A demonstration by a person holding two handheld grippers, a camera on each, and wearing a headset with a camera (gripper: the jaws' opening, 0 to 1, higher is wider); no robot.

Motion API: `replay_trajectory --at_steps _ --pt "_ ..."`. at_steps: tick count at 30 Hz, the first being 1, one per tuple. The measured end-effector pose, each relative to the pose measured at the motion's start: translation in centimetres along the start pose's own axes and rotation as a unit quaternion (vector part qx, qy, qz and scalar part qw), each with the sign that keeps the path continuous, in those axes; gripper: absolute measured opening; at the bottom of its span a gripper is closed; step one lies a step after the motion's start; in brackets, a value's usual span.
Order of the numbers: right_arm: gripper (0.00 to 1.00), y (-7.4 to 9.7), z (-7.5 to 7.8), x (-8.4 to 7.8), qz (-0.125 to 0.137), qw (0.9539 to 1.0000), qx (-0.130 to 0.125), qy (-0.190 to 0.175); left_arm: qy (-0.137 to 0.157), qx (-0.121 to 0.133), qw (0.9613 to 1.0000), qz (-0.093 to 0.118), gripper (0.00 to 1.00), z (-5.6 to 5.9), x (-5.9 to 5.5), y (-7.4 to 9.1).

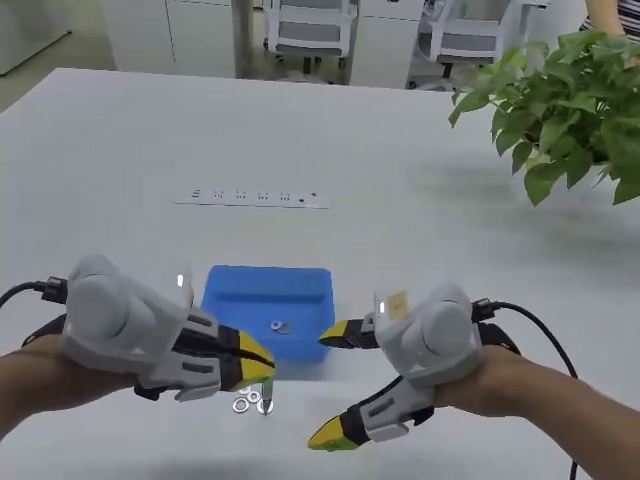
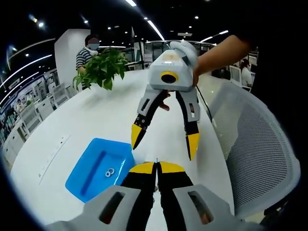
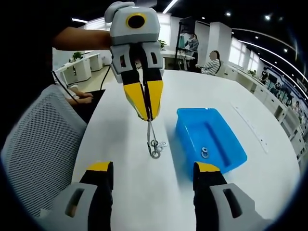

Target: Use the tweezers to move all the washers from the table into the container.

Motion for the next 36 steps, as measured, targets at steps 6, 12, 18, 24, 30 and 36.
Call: replay_trajectory --at_steps 6,12,18,24,30,36 --pt "0.53 -0.6 0.3 0.5 0.009 0.9997 0.014 0.016 -0.004 -0.008 0.9999 -0.008 0.05 -0.4 0.0 0.1" --pt "0.41 -1.3 0.5 1.0 0.012 0.9993 0.025 0.024 -0.007 -0.014 0.9998 -0.012 0.05 -0.9 -0.2 -0.1" --pt "0.32 -2.2 0.8 1.3 0.015 0.9988 0.033 0.032 -0.011 -0.018 0.9996 -0.018 0.05 -1.2 -0.2 -0.2" --pt "0.27 -3.2 1.0 1.6 0.015 0.9983 0.038 0.041 -0.014 -0.020 0.9995 -0.022 0.05 -1.3 -0.3 -0.2" --pt "0.19 -4.0 1.1 2.2 0.017 0.9974 0.047 0.052 -0.015 -0.019 0.9995 -0.021 0.05 -1.2 -0.3 -0.2" --pt "0.14 -4.5 1.1 2.3 0.014 0.9966 0.052 0.063 -0.015 -0.016 0.9995 -0.021 0.05 -1.3 -0.3 -0.2"
Point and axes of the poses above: the centre of the closed fingertips' face, and the gripper's own axes: y roughly backward along the fingers, z roughly to its right, x roughly out of its top, the point moved 10 cm from there along y, roughly backward along the fingers, and after that the axes turned 9 degrees about y, right-handed, at the moved point
